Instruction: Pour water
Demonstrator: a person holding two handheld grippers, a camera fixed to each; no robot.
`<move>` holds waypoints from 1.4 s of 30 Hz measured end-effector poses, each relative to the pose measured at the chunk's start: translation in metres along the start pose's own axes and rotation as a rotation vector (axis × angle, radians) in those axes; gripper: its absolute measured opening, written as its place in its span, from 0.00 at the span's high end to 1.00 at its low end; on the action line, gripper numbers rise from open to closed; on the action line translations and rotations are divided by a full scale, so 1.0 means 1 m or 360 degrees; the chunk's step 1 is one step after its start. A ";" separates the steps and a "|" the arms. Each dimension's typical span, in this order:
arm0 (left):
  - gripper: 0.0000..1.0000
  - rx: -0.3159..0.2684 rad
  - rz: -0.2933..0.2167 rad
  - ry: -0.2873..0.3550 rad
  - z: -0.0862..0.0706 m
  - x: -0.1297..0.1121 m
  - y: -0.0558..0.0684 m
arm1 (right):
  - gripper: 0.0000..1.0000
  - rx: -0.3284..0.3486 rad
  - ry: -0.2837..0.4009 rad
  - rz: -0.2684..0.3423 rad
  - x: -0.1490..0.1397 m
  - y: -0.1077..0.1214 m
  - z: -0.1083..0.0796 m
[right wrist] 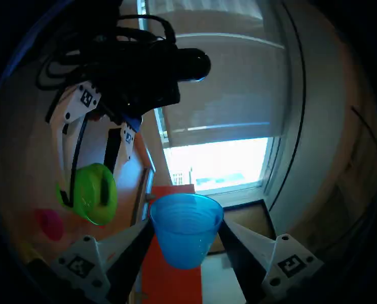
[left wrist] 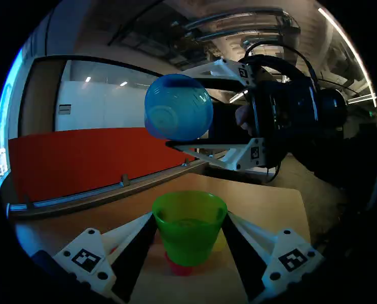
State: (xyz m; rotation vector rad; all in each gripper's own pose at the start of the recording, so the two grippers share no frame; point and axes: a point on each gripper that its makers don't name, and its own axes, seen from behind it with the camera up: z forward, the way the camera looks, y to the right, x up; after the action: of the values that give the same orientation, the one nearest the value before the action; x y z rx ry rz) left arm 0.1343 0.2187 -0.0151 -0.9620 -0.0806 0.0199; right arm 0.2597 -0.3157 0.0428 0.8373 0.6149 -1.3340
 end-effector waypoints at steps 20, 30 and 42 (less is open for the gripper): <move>0.15 0.0026 0.0018 -0.0012 -0.002 0.001 -0.005 | 0.11 0.0004 0.0015 0.0960 -0.005 -0.005 -0.012; 0.15 0.0034 0.0014 -0.0016 -0.002 0.001 -0.008 | 0.11 0.0055 0.0039 0.1560 -0.006 -0.008 -0.015; 0.15 0.0042 0.0016 -0.0031 -0.001 -0.002 -0.012 | 0.11 0.0098 0.0063 0.2097 -0.014 -0.006 -0.017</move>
State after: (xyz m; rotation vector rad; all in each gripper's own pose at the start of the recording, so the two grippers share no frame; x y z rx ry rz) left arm 0.1321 0.2108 -0.0062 -0.9360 -0.0929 0.0394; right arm 0.2533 -0.2937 0.0431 1.0230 -0.0341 -0.1282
